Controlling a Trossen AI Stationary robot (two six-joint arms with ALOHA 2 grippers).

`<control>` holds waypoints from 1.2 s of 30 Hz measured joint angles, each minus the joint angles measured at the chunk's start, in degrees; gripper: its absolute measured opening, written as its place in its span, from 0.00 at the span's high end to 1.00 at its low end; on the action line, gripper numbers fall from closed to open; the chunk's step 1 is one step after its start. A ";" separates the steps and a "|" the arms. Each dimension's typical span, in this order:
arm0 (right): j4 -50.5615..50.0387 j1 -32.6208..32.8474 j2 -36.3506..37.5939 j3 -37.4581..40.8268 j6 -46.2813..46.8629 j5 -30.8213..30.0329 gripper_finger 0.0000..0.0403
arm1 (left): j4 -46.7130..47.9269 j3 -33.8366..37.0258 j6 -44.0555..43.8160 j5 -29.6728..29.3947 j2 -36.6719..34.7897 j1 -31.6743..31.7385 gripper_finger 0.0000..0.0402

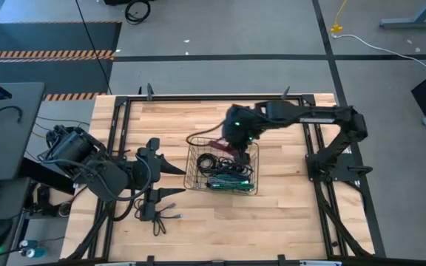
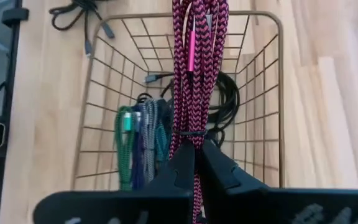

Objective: Pick and place USB-C Cables
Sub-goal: Put the pink charger cable into the wire basket

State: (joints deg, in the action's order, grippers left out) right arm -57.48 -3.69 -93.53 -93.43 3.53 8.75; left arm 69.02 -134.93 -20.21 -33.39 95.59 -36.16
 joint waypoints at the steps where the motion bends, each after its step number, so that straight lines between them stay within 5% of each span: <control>1: 0.36 -0.72 -0.88 0.00 -0.78 1.01 0.98 | 0.01 0.00 0.01 0.00 0.00 0.00 0.52; 13: 1.97 4.79 -10.75 0.04 -1.52 13.56 0.98 | 0.27 0.00 0.01 0.00 0.00 0.00 0.52; 36: 0.24 10.22 -22.95 0.35 -3.18 10.29 0.98 | 0.17 0.00 -0.12 0.00 0.00 -0.02 0.52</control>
State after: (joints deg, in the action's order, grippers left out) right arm -57.24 6.53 -116.48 -93.08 0.36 19.05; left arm 69.19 -134.93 -20.34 -33.39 95.59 -36.18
